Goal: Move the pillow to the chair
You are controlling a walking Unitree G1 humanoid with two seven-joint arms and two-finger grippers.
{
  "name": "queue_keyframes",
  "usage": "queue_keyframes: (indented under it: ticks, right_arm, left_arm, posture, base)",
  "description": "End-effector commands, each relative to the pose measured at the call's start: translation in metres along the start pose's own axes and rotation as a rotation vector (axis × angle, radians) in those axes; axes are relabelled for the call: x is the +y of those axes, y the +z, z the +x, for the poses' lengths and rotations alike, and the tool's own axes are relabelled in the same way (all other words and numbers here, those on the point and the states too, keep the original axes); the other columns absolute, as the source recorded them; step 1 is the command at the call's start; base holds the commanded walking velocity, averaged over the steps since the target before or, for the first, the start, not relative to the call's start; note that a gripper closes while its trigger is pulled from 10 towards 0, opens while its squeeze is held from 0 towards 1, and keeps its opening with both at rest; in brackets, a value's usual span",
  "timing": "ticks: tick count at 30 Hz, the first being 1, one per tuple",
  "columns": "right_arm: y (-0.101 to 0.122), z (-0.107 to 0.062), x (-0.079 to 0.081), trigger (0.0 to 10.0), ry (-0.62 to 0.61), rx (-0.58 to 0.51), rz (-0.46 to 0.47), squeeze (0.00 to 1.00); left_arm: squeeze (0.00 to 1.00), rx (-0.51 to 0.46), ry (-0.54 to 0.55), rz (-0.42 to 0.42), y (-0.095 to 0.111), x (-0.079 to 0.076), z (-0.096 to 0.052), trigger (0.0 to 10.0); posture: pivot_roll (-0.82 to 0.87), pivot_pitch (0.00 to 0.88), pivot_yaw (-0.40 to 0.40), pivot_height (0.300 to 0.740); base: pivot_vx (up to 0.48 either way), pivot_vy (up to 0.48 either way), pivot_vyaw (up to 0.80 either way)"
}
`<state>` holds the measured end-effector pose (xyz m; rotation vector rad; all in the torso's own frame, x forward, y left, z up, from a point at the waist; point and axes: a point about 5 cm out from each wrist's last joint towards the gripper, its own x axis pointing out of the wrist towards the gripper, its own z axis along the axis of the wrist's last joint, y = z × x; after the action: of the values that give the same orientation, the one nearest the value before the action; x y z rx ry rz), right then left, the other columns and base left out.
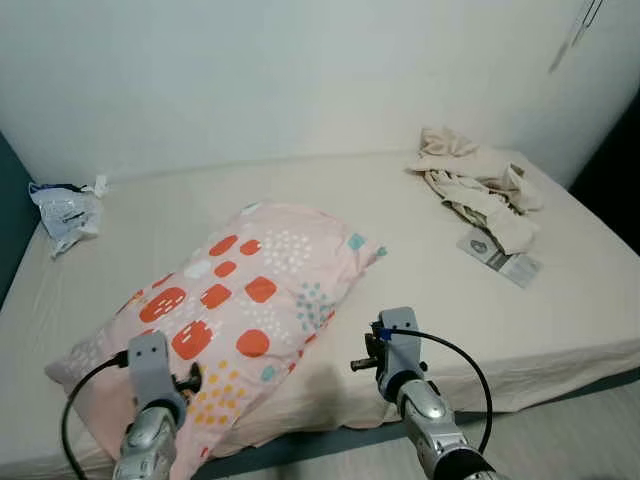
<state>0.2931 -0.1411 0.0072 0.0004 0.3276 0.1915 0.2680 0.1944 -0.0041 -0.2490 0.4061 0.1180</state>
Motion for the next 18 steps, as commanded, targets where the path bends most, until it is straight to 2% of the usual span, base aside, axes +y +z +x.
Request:
queue_keyframes:
  ticks: [1,5,7,10,13,15,18]
  right_arm:
    - [-0.007,-0.004,-0.003,10.0,-0.033,0.019,0.044,0.00]
    - [-0.008,-0.003,-0.003,10.0,-0.041,0.042,0.045,0.00]
    - [-0.006,0.000,0.000,10.0,-0.022,0.048,0.048,0.00]
    - [0.007,0.003,0.002,10.0,0.007,-0.009,0.000,0.00]
    - [0.014,0.005,-0.004,10.0,-0.021,-0.040,-0.006,0.00]
    - [0.021,0.006,-0.013,10.0,-0.067,-0.068,0.013,0.00]
    - [0.027,0.007,-0.017,10.0,-0.085,-0.095,0.030,0.00]
  left_arm:
    - [0.00,0.010,-0.026,-0.012,0.000,-0.001,0.001,10.0]
    - [0.00,-0.014,-0.050,0.032,0.006,-0.006,0.003,10.0]
    - [0.00,-0.062,-0.056,0.111,0.014,-0.011,0.006,10.0]
    - [0.00,-0.096,-0.016,0.249,0.024,-0.014,0.009,10.0]
    - [0.00,-0.097,0.005,0.273,0.029,-0.015,0.011,10.0]
    - [0.00,-0.121,-0.007,0.259,0.035,-0.018,0.011,10.0]
    - [0.00,-0.151,-0.042,0.274,0.039,-0.022,0.009,10.0]
  posture:
    - [-0.01,0.107,0.029,0.740]
    - [-0.01,0.101,0.027,0.740]
    - [-0.01,0.098,0.026,0.740]
    - [-0.01,0.096,0.022,0.740]
    - [0.00,0.090,0.022,0.740]
    - [-0.01,0.088,0.027,0.740]
    - [-0.01,0.090,0.035,0.740]
  base:
    - [0.000,0.000,0.00]
    - [0.000,0.000,0.00]
    - [0.000,0.000,0.00]
    - [0.000,0.000,0.00]
    - [0.000,0.000,0.00]
    - [0.000,0.000,0.00]
    - [0.000,0.000,0.00]
